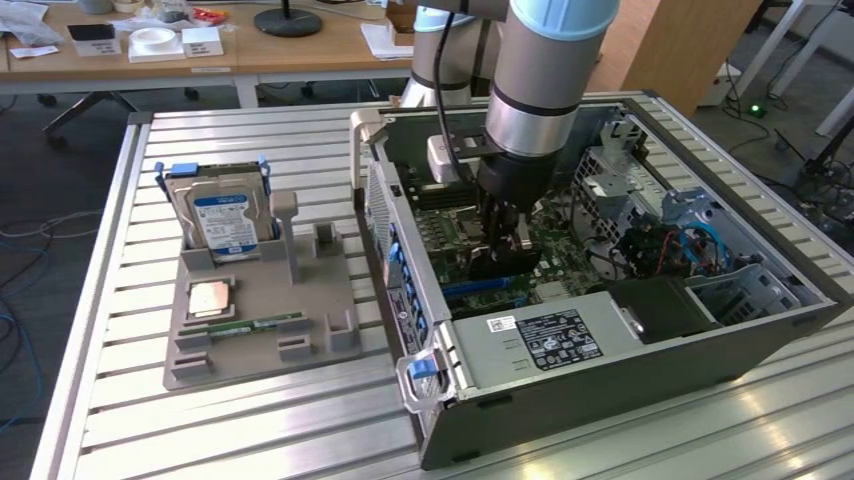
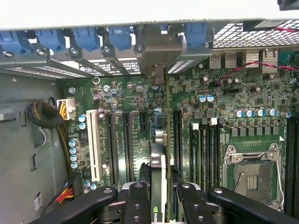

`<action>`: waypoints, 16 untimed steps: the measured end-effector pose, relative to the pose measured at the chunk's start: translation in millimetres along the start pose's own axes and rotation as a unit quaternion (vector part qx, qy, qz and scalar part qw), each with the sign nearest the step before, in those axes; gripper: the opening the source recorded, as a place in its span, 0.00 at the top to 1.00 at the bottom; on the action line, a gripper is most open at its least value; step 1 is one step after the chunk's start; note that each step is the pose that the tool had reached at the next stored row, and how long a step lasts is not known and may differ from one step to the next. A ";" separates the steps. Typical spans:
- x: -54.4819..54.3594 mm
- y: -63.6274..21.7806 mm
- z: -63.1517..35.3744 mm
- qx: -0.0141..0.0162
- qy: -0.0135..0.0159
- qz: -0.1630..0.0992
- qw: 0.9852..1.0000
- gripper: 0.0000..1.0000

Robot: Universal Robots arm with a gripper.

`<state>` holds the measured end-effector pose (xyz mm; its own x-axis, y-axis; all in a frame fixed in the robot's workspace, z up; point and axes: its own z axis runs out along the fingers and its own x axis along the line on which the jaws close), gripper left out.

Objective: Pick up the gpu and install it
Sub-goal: 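Insert the gpu into the slot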

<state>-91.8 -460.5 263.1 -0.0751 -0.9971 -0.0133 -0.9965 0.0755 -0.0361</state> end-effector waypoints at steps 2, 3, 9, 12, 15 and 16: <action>0.0 -0.1 0.0 -0.001 0.000 0.000 1.000 0.73; 0.0 -0.2 0.0 -0.001 0.000 0.000 1.000 0.73; -0.1 -0.8 0.0 -0.002 0.000 0.000 1.000 0.73; -0.1 -1.0 0.0 -0.002 0.000 0.000 1.000 0.73; -0.1 -1.2 0.0 -0.003 0.000 0.000 1.000 0.73; -0.1 -1.2 0.0 -0.003 0.000 0.000 1.000 0.73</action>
<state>-90.6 -460.6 263.1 -0.0751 -0.9971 -0.0129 -0.9967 0.0754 -0.0303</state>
